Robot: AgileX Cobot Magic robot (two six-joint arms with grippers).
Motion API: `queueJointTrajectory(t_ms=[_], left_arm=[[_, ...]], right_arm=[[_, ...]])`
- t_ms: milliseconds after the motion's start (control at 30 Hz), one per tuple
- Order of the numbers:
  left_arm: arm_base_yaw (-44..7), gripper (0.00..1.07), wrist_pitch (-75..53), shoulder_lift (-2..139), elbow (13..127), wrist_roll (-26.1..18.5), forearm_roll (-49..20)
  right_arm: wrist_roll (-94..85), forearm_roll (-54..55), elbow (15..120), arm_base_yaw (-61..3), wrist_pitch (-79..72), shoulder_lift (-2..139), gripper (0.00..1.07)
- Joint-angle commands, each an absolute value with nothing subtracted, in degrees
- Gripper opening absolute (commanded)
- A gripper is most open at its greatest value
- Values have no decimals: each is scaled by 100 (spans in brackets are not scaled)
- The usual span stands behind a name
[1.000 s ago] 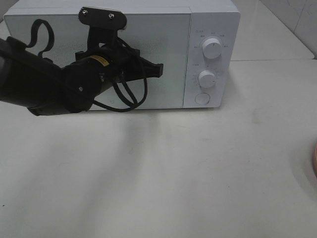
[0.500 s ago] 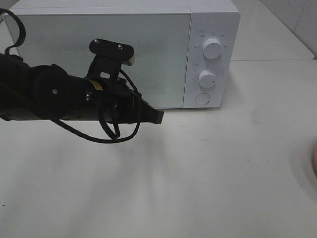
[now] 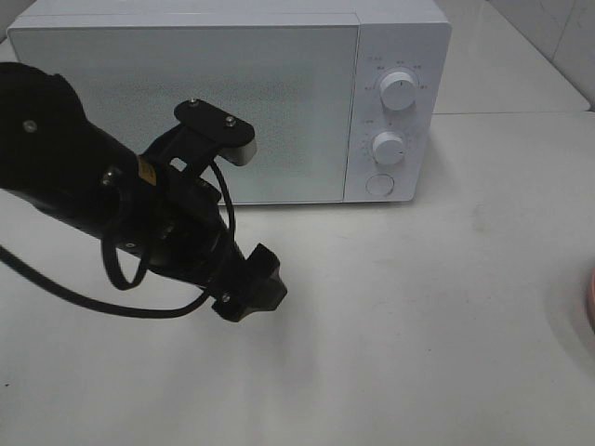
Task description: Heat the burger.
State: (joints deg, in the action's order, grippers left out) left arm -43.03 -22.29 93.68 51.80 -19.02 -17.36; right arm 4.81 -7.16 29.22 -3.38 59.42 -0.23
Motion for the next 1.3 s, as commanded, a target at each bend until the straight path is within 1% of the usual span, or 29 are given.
queueJointTrajectory(t_ms=[33, 100, 133, 167, 200, 267, 367, 433, 467, 500, 533, 567, 600, 633, 667, 700, 733, 767, 800, 833, 867, 900, 933, 967, 1000, 1033, 1067, 1267, 1300], left_arm=[[-4314, 98, -2825, 9104, 5174, -1885, -1438], [-4314, 98, -3083, 9018, 5174, -1885, -1295], [-4314, 98, -3449, 8898, 5174, -1816, -1094], [-4314, 98, -3741, 8795, 5174, -1564, -1043], [-4314, 98, -3741, 8795, 5174, -1564, -1043], [-4177, 98, -3988, 8652, 5174, -1209, -1008], [-4102, 98, -4062, 8600, 5174, -1146, -1008], [-3478, 98, -4532, 8468, 5174, -1089, -1043], [-3478, 98, -4532, 8468, 5174, -1089, -1043], [-3277, 98, -4681, 8440, 5174, -1100, -1037], [-2888, 98, -4950, 8377, 5174, -1112, -1014], [-2888, 98, -4950, 8377, 5174, -1112, -1014], [-2481, 98, -5162, 8285, 5174, -1112, -985], [-2481, 98, -5162, 8285, 5174, -1112, -985], [-2257, 98, -5243, 8233, 5174, -1112, -985], [-1822, 98, -5306, 8090, 5174, -1117, -974], [-1822, 98, -5306, 8090, 5174, -1117, -974], [-1662, 98, -5317, 8010, 5174, -1100, -985], [-1283, 98, -5374, 7804, 5174, -1026, -1060], [-1283, 98, -5374, 7804, 5174, -1026, -1060], [-1003, 98, -5500, 7575, 5174, -934, -1089], [-1003, 98, -5500, 7575, 5174, -934, -1089], [-888, 98, -5569, 7477, 5174, -934, -1089], [-636, 98, -5735, 7242, 5174, -894, -1094], [-636, 98, -5735, 7242, 5174, -894, -1094], [-424, 98, -5827, 7013, 5174, -831, -1094], [-424, 98, -5827, 7013, 5174, -831, -1094], [-46, 98, -6245, 6228, 5134, -796, -1094], [11, 98, -6234, 5890, 4939, -796, -1077]], right_arm=[[476, -699, 2893, -309, 5919, -172, 76], [476, -699, 2893, -309, 5919, -172, 76], [476, -699, 2893, -309, 5919, -172, 76], [476, -699, 2893, -309, 5919, -172, 76], [476, -699, 2893, -309, 5919, -172, 76], [476, -699, 2893, -309, 5919, -172, 76], [476, -699, 2893, -309, 5919, -172, 76], [476, -699, 2893, -309, 5919, -172, 76], [476, -699, 2893, -309, 5919, -172, 76], [476, -699, 2893, -309, 5919, -172, 76], [476, -699, 2893, -309, 5919, -172, 76], [476, -699, 2893, -309, 5919, -172, 76], [476, -699, 2893, -309, 5919, -172, 76], [476, -699, 2893, -309, 5919, -172, 76], [476, -699, 2893, -309, 5919, -172, 76], [476, -699, 2893, -309, 5919, -172, 76], [476, -699, 2893, -309, 5919, -172, 76], [476, -699, 2893, -309, 5919, -172, 76], [476, -699, 2893, -309, 5919, -172, 76], [476, -699, 2893, -309, 5919, -172, 76], [476, -699, 2893, -309, 5919, -172, 76], [476, -699, 2893, -309, 5919, -172, 76], [476, -699, 2893, -309, 5919, -172, 76], [476, -699, 2893, -309, 5919, -172, 76], [476, -699, 2893, -309, 5919, -172, 76], [476, -699, 2893, -309, 5919, -172, 76], [476, -699, 2893, -309, 5919, -172, 76], [476, -699, 2893, -309, 5919, -172, 76], [476, -699, 2893, -309, 5919, -172, 76]])
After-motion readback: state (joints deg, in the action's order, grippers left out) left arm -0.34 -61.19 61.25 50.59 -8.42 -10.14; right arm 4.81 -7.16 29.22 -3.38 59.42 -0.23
